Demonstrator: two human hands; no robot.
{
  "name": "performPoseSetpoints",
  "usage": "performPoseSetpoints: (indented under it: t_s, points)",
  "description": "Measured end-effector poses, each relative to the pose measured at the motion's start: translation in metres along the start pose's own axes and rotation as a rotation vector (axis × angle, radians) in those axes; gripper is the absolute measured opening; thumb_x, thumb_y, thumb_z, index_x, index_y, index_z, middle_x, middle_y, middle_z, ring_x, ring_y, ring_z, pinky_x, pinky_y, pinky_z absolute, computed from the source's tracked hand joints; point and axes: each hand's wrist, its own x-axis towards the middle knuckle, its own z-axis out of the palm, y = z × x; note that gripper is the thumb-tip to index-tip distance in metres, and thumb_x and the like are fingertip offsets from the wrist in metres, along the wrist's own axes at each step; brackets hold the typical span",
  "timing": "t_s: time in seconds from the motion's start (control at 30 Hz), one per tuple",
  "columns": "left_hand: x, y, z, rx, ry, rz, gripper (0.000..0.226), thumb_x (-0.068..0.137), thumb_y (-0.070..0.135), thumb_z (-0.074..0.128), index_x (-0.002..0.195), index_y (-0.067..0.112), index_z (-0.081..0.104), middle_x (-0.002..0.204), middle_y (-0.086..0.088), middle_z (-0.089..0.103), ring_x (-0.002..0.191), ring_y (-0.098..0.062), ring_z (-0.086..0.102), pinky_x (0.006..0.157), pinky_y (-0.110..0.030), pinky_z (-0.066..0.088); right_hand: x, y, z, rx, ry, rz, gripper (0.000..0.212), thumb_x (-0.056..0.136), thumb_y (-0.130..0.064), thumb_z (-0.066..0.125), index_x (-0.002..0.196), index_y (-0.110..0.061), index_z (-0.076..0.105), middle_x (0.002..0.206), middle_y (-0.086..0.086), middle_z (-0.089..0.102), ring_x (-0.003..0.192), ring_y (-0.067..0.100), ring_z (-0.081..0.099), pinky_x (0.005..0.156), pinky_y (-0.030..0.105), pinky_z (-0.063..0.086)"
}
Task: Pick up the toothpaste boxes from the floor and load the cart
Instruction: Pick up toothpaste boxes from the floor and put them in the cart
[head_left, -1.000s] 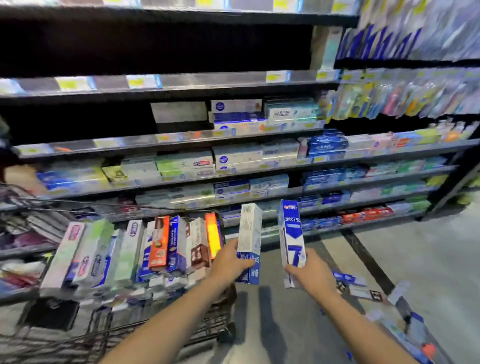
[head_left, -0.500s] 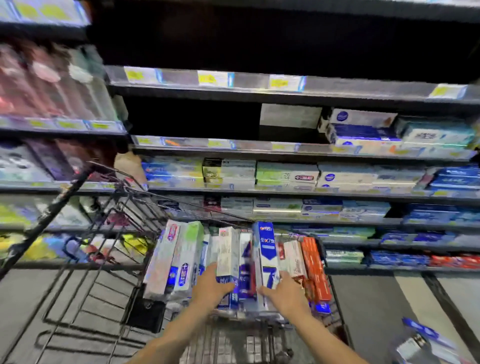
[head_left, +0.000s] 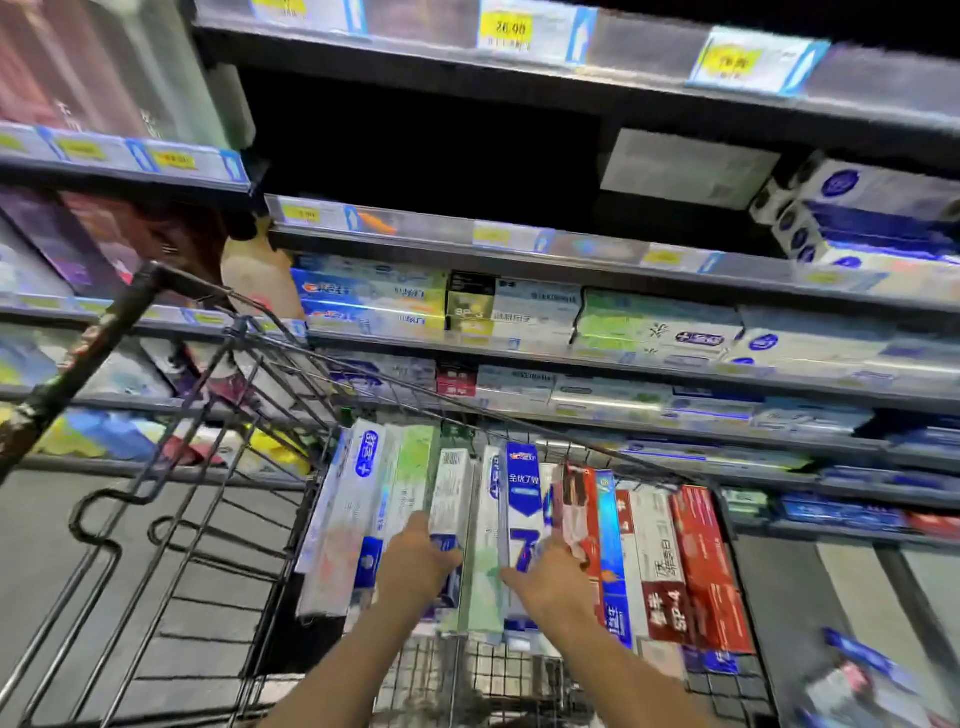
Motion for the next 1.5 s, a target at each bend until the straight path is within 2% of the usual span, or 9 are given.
performPoseSetpoints:
  t_s: [0.27,0.37,0.5,0.63,0.77,0.9,1.1,1.4,1.5]
  points:
    - [0.007,-0.001,0.018,-0.051,-0.005,0.047,0.051,0.081,0.029,0.07,0.123,0.014,0.046,0.091,-0.007,0.067,0.079,-0.025,0.064,0.065,-0.033,0.051,0.016,0.003,0.012,-0.072,0.005,0.004,0.073,0.086,-0.047,0.062,0.136,-0.004,0.032,0.106,0.007,0.066,0.096,0.022,0.065,0.079,0.034,0.055]
    - [0.0,0.006,0.009,-0.045,0.015,0.088,0.037,0.084,0.022,0.067,0.114,0.011,0.049,0.1,-0.006,0.065,0.082,-0.023,0.06,0.064,-0.03,0.048,0.013,0.006,0.002,0.014,0.055,-0.039,0.05,0.09,-0.037,0.06,0.125,-0.006,0.043,0.105,0.008,0.066,0.093,0.022,0.064,0.079,0.033,0.055]
    - [-0.009,0.024,-0.021,0.028,0.063,0.188,0.023,0.088,0.017,0.06,0.108,0.012,0.05,0.089,-0.002,0.056,0.083,-0.023,0.055,0.067,-0.029,0.042,0.001,0.01,-0.038,0.036,0.165,-0.16,0.034,0.093,-0.029,0.053,0.121,-0.012,0.046,0.095,0.004,0.063,0.077,0.018,0.055,0.057,0.027,0.042]
    - [-0.016,0.062,-0.05,0.125,0.084,0.247,0.052,0.09,0.026,0.059,0.137,0.007,0.044,0.127,-0.013,0.058,0.112,-0.029,0.058,0.09,-0.033,0.047,-0.014,0.023,-0.083,-0.027,0.23,-0.289,0.027,0.092,-0.035,0.049,0.11,-0.014,0.049,0.105,0.005,0.063,0.094,0.025,0.061,0.076,0.033,0.049]
    - [-0.028,0.114,-0.058,0.333,0.083,0.416,0.072,0.091,0.038,0.057,0.149,0.01,0.024,0.14,-0.013,0.048,0.126,-0.028,0.048,0.1,-0.036,0.042,-0.025,0.054,-0.122,-0.207,0.308,-0.386,0.054,0.094,-0.044,0.046,0.137,-0.013,0.04,0.136,0.007,0.05,0.123,0.024,0.048,0.103,0.034,0.039]
    - [-0.043,0.167,-0.036,0.659,0.133,0.684,0.075,0.088,0.05,0.055,0.147,0.012,0.026,0.15,-0.009,0.035,0.138,-0.025,0.033,0.112,-0.037,0.03,-0.034,0.1,-0.153,-0.252,0.37,-0.309,0.074,0.09,-0.057,0.033,0.151,-0.018,0.018,0.157,0.006,0.022,0.144,0.019,0.02,0.116,0.041,0.013]
    - [-0.086,0.232,0.035,0.776,0.083,0.959,0.08,0.083,0.063,0.043,0.141,0.008,0.037,0.144,-0.014,0.042,0.132,-0.029,0.04,0.106,-0.041,0.034,-0.066,0.186,-0.19,-0.176,0.467,-0.123,0.067,0.093,-0.046,0.046,0.148,-0.016,0.024,0.153,0.009,0.027,0.142,0.023,0.023,0.116,0.045,0.015]
    - [-0.165,0.328,0.177,0.85,-0.075,1.047,0.087,0.09,0.055,0.048,0.151,0.008,0.008,0.158,-0.01,0.016,0.144,-0.026,0.02,0.115,-0.041,0.026,-0.135,0.384,-0.225,-0.124,0.413,0.108,0.075,0.094,-0.051,0.043,0.152,-0.018,0.01,0.159,0.007,0.012,0.146,0.022,0.013,0.118,0.049,0.007]
    - [-0.203,0.352,0.238,0.877,-0.143,1.094,0.084,0.091,0.052,0.049,0.151,0.008,0.01,0.158,-0.011,0.015,0.144,-0.025,0.02,0.115,-0.038,0.024,-0.157,0.461,-0.23,-0.075,0.415,0.21,0.078,0.09,-0.059,0.038,0.151,-0.017,0.014,0.157,0.007,0.017,0.143,0.026,0.021,0.115,0.047,0.02]
